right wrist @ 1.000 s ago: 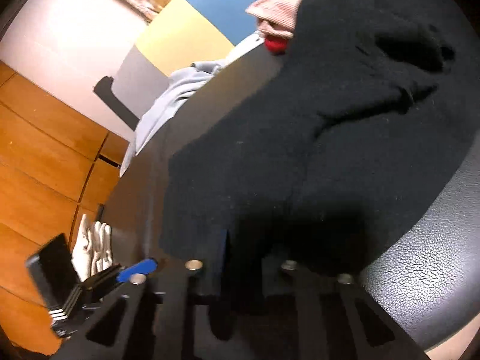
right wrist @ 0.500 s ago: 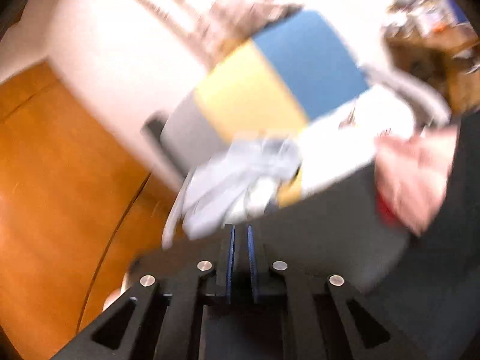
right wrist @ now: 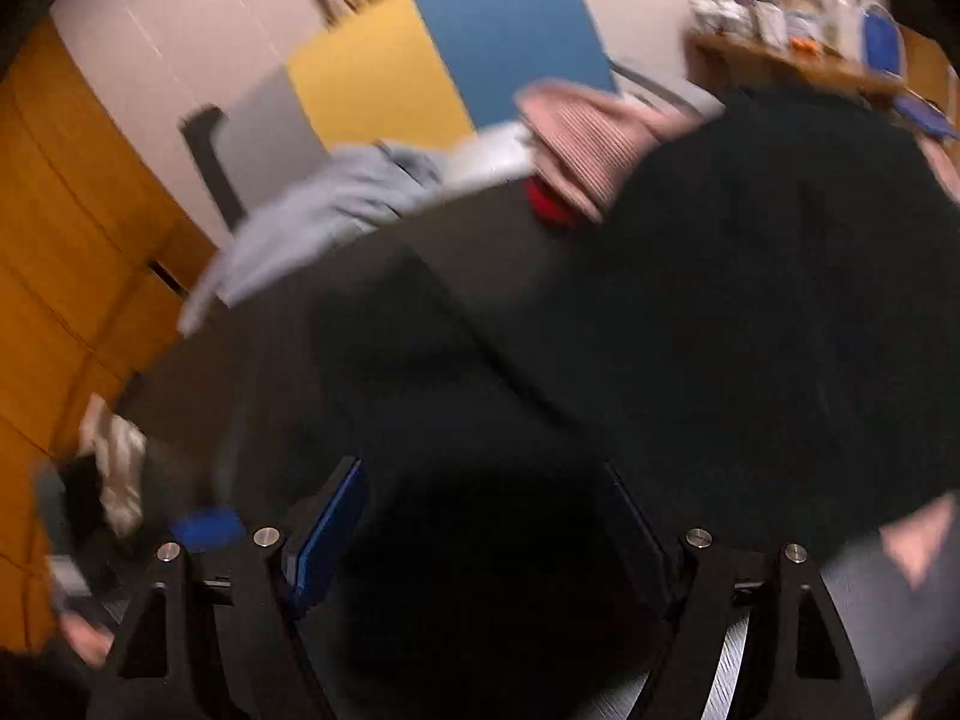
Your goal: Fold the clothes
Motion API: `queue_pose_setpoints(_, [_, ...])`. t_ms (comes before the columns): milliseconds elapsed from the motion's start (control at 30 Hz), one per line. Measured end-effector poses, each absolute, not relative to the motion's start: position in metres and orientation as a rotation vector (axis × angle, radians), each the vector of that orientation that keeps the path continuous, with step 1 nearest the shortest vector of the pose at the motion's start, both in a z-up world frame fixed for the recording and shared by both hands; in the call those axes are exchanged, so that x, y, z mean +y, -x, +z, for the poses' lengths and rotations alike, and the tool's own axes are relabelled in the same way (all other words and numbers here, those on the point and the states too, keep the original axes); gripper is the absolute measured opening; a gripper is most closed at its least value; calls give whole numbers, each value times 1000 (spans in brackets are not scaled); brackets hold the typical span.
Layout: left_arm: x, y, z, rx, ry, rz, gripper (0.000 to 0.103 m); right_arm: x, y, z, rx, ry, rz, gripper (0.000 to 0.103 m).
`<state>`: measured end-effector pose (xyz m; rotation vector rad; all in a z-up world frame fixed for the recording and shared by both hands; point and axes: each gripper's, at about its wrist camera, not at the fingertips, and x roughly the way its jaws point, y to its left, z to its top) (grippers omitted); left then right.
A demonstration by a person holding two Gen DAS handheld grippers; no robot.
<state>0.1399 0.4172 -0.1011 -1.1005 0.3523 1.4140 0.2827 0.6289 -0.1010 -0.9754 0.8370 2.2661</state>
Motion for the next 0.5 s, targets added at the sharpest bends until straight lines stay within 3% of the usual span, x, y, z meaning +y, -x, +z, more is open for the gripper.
queue_pose_setpoints(133, [461, -151, -103, 347, 1133, 1425, 49, 625, -300, -137, 866, 1027, 2162, 80])
queue_pose_setpoints(267, [492, -167, -114, 495, 1053, 1593, 48, 587, -281, -144, 500, 1103, 2145, 82])
queue_pose_setpoints(333, [499, -178, -118, 601, 965, 1652, 39, 580, -283, -145, 520, 1074, 2151, 82])
queue_pose_setpoints(367, [498, -179, -119, 621, 935, 1672, 25, 577, -285, -144, 541, 1064, 2155, 75])
queue_pose_setpoints(400, [495, -172, -119, 617, 947, 1680, 17, 572, -286, -143, 542, 1066, 2169, 60])
queue_pose_setpoints(500, [482, -144, -116, 594, 983, 1707, 9, 552, -285, -138, 610, 1083, 2237, 33])
